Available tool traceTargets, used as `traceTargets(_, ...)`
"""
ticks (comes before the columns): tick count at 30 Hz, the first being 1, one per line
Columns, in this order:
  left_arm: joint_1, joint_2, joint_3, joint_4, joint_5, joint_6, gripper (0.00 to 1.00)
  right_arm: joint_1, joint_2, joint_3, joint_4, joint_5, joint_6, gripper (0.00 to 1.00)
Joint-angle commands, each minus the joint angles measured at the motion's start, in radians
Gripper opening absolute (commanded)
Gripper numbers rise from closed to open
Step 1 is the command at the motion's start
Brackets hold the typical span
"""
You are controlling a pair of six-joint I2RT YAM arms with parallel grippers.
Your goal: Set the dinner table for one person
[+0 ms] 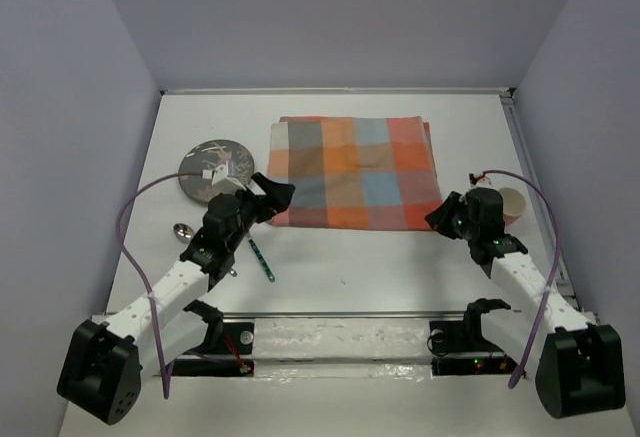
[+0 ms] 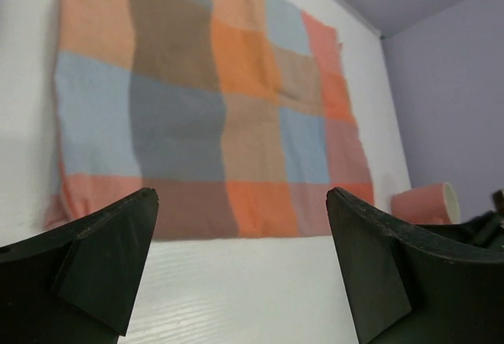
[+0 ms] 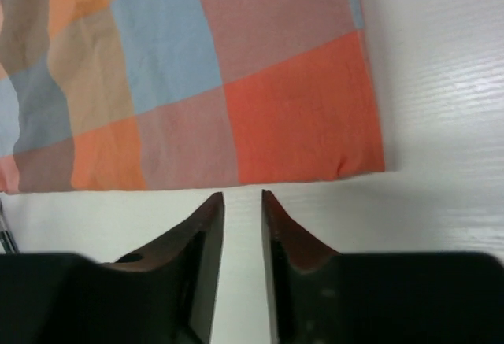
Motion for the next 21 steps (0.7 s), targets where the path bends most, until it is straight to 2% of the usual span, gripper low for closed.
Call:
traceTargets(1, -0.07, -0.065, 0.165, -0.085, -0.084, 0.105, 0.99, 0.021, 0.114, 0.088, 0.11, -0.075, -0.001, 0.11)
traceTargets(2, -0.079, -0.07, 0.189, -0.103, -0.092, 0.12, 0.99, 0.044, 0.122, 0.096, 0.112, -0.078, -0.001, 0.0)
traceTargets(6, -0.111, -0.117, 0.309, -0.187, -0.103, 0.18, 0.99, 0.072, 0.099, 0.162, 0.127, -0.086, -0.021, 0.0)
traceTargets(10, -0.121, -0.156, 0.399, -0.232, -0.083, 0.281, 0.99, 0.072, -0.028, 0.243, 0.069, -0.095, -0.053, 0.01)
traceTargets(15, -0.119, -0.189, 0.494, -0.293, -0.084, 0.378, 0.99, 0.072, -0.2, 0.366, 0.039, -0.092, -0.095, 0.16)
traceTargets(16, -0.121, -0.205, 0.501, -0.306, -0.086, 0.39, 0.99, 0.072, -0.22, 0.376, 0.039, -0.087, -0.104, 0.23)
traceTargets(17, -0.121, -0.205, 0.504, -0.306, -0.09, 0.401, 0.99, 0.072, -0.237, 0.384, 0.038, -0.086, -0.11, 0.23)
traceTargets(21, -0.121, -0.258, 0.496, -0.31, -0.101, 0.455, 0.99, 0.072, -0.299, 0.403, 0.026, -0.072, -0.127, 0.4)
